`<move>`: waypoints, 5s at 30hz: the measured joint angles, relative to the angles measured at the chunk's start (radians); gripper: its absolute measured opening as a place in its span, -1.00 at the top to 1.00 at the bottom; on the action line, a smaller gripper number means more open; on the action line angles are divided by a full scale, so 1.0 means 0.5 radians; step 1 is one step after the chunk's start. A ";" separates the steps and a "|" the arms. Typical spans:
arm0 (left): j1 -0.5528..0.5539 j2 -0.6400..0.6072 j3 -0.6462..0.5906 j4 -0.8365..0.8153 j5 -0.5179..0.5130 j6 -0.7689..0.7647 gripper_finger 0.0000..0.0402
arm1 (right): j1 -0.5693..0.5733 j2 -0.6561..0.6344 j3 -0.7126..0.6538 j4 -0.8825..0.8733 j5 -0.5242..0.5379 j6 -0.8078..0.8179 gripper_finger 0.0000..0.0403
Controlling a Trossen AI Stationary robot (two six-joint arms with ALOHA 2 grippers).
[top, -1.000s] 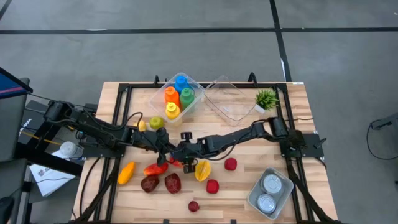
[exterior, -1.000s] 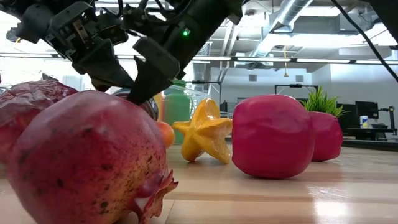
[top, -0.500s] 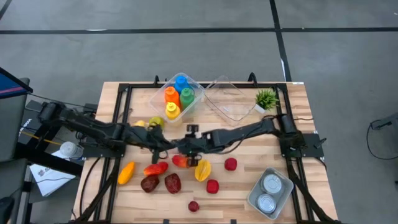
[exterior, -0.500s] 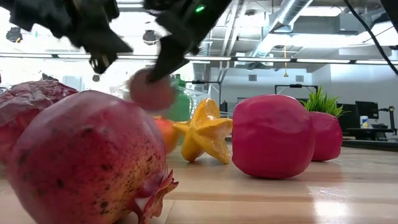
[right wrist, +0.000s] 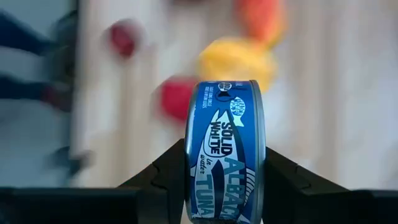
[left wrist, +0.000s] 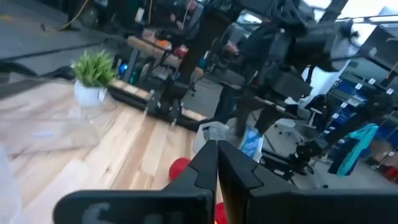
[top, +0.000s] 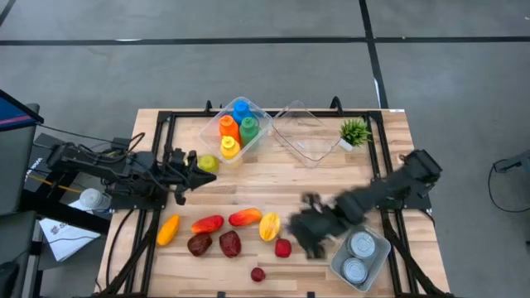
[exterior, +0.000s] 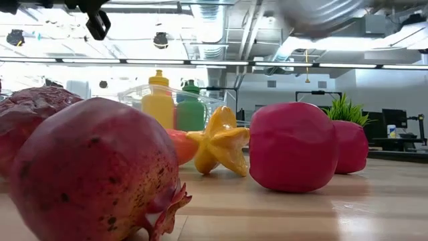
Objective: Pick & Place Food Item
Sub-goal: Put the blue tuna can into the gray bin, then put the yellow pear into the right transparent bin
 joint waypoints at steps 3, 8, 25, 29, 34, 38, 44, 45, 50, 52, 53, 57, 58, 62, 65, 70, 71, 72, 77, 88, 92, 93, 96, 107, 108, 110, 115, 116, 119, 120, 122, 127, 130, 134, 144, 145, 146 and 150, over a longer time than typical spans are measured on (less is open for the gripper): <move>0.000 -0.006 0.001 0.002 -0.017 0.008 1.00 | 0.275 -0.060 0.000 -0.167 0.023 0.398 0.32; 0.000 0.051 0.000 0.010 -0.018 0.009 1.00 | 0.690 0.012 -0.004 -0.342 0.062 1.012 0.32; 0.008 0.168 -0.002 0.002 -0.147 0.008 1.00 | 1.098 0.155 0.001 -0.779 -0.088 1.953 0.32; 0.008 0.167 -0.001 0.008 -0.152 0.009 1.00 | 1.086 0.230 -0.003 -0.769 -0.108 1.965 0.32; 0.008 0.167 -0.001 0.010 -0.152 0.009 1.00 | 1.089 0.344 -0.003 -0.765 -0.164 1.952 0.32; 0.008 0.167 -0.001 0.010 -0.152 0.010 1.00 | 1.103 0.366 -0.003 -0.783 -0.181 1.939 0.32; 0.008 0.167 -0.001 0.010 -0.151 0.063 1.00 | 1.100 0.366 -0.003 -0.843 -0.181 1.966 0.32; 0.008 0.167 -0.001 0.010 -0.151 0.063 1.00 | 1.102 0.366 -0.003 -0.826 -0.181 1.967 0.32; 0.008 0.167 -0.001 0.010 -0.151 0.063 1.00 | 1.102 0.367 -0.003 -0.776 -0.179 1.973 0.32; 0.008 0.167 -0.001 0.010 -0.151 0.063 1.00 | 1.102 0.367 -0.003 -0.774 -0.178 1.973 0.32; 0.008 0.167 -0.001 0.010 -0.151 0.063 1.00 | 1.103 0.367 -0.003 -0.772 -0.178 1.973 0.32; 0.008 0.167 -0.001 0.010 -0.151 0.063 1.00 | 1.103 0.367 -0.003 -0.771 -0.177 2.011 0.32; 0.008 0.167 -0.001 0.010 -0.151 0.063 1.00 | 1.103 0.367 -0.003 -0.770 -0.176 2.038 0.32; 0.008 0.167 -0.001 0.010 -0.150 0.063 1.00 | 1.103 0.367 -0.003 -0.769 -0.174 2.103 0.32; 0.008 0.167 -0.001 0.010 -0.150 0.063 1.00 | 1.104 0.367 -0.003 -0.766 -0.155 2.109 0.32; 0.008 0.167 -0.001 0.010 -0.150 0.063 1.00 | 1.102 0.367 -0.003 -0.749 -0.147 2.110 0.05; 0.008 0.167 -0.001 0.010 -0.150 0.063 1.00 | 1.102 0.368 -0.003 -0.750 -0.147 2.110 -0.05; 0.008 0.167 -0.001 0.010 -0.150 0.063 1.00 | 1.102 0.368 -0.003 -0.755 -0.147 2.110 -0.15; 0.008 0.167 -0.001 0.010 -0.144 0.063 1.00 | 1.102 0.368 -0.003 -0.744 -0.147 2.110 -0.39; 0.008 0.167 -0.001 0.010 -0.146 0.056 1.00 | 1.104 0.355 -0.004 -0.617 -0.154 2.368 -0.44; 0.008 0.167 -0.001 0.011 -0.147 0.055 1.00 | 1.117 0.279 -0.003 -0.595 -0.172 2.526 -0.44; 0.008 0.167 -0.001 0.011 -0.149 0.055 1.00 | 1.126 0.260 -0.003 -0.595 -0.176 2.570 -0.44; 0.008 0.167 -0.001 0.011 -0.151 0.055 1.00 | 1.144 0.215 -0.003 -0.648 -0.178 2.759 -0.44; 0.008 0.167 -0.001 0.011 -0.151 0.054 1.00 | 1.086 0.237 -0.167 -0.772 -0.124 3.110 -0.35; 0.008 0.167 -0.001 0.011 -0.151 0.055 1.00 | 1.066 0.237 -0.167 -0.800 -0.113 3.110 -0.30; 0.008 0.167 -0.001 0.011 -0.151 0.055 1.00 | 1.028 0.235 -0.170 -0.851 -0.105 3.104 -0.16; 0.008 0.167 -0.001 0.012 -0.151 0.054 1.00 | 0.987 0.214 -0.264 -0.825 -0.210 2.961 0.33; 0.008 0.167 -0.001 0.012 -0.151 0.054 1.00 | 0.983 0.216 -0.307 -0.810 -0.270 2.948 0.44; 0.008 0.167 -0.001 0.012 -0.150 0.054 1.00 | 0.980 0.219 -0.436 -0.673 -0.400 2.946 0.73; 0.008 0.166 -0.001 0.012 -0.150 0.053 1.00 | 0.980 0.219 -0.458 -0.624 -0.413 2.945 0.81; 0.008 0.167 -0.001 0.014 -0.150 0.053 1.00 | 0.982 0.224 -0.462 -0.562 -0.410 2.898 0.94; 0.008 0.166 0.000 0.042 -0.150 0.053 1.00 | 0.983 0.221 -0.387 -0.605 -0.410 2.774 0.94; 0.008 0.166 0.000 0.063 -0.150 0.053 1.00 | 0.983 0.219 -0.346 -0.668 -0.409 2.774 0.92; 0.008 0.166 0.000 0.055 -0.139 0.015 1.00 | 0.981 0.145 -0.284 -0.701 -0.285 2.799 0.92; -0.075 0.269 0.638 -1.241 -0.145 0.005 1.00 | 0.949 -0.211 -0.168 -0.737 0.577 2.840 0.81; -0.087 0.311 0.728 -1.408 -0.215 -0.008 1.00 | 0.936 -0.223 -0.169 -0.751 0.642 2.833 0.77; -0.092 0.356 0.815 -1.565 -0.307 -0.049 1.00 | 0.920 -0.229 -0.169 -0.760 0.699 2.824 0.74; -0.070 0.569 1.061 -2.209 -0.629 -0.568 0.98 | 0.843 -0.226 -0.169 -0.777 0.819 2.716 0.60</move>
